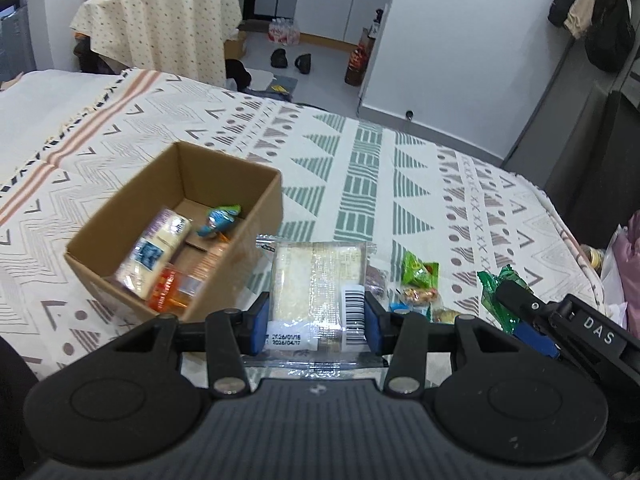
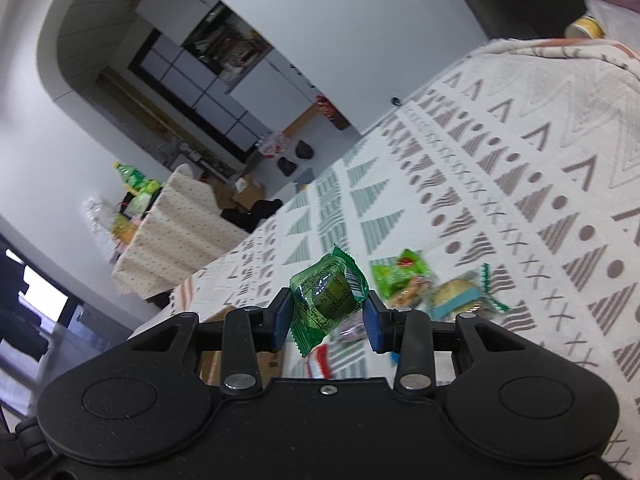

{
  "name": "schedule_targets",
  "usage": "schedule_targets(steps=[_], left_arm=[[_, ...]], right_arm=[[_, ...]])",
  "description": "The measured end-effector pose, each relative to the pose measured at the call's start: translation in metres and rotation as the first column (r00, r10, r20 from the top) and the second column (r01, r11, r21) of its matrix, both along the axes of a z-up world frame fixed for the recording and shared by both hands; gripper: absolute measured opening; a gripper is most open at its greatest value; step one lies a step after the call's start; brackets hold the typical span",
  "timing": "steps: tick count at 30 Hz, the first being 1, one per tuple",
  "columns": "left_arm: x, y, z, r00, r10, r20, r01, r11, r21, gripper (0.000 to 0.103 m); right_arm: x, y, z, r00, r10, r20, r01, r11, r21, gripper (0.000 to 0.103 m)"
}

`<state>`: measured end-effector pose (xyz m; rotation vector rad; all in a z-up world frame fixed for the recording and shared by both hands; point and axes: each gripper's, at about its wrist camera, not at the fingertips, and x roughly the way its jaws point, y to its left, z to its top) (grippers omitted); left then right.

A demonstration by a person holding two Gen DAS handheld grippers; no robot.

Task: Organize snacks
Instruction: 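Carry both packs over the cardboard box and open both tools to drop them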

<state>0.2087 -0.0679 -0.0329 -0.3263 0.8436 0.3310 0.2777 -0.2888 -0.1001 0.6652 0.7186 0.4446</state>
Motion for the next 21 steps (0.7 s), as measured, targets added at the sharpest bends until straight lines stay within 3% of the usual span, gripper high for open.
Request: schedule_targets(steps=[21], left_arm=[[-0.019, 0.062, 0.026, 0.994, 0.068, 0.086, -0.066, 0.998, -0.019, 0.046]], right_arm=[[-0.015, 0.075, 0.036, 0.986, 0.106, 0.131, -0.111, 0.993, 0.032, 0.037]])
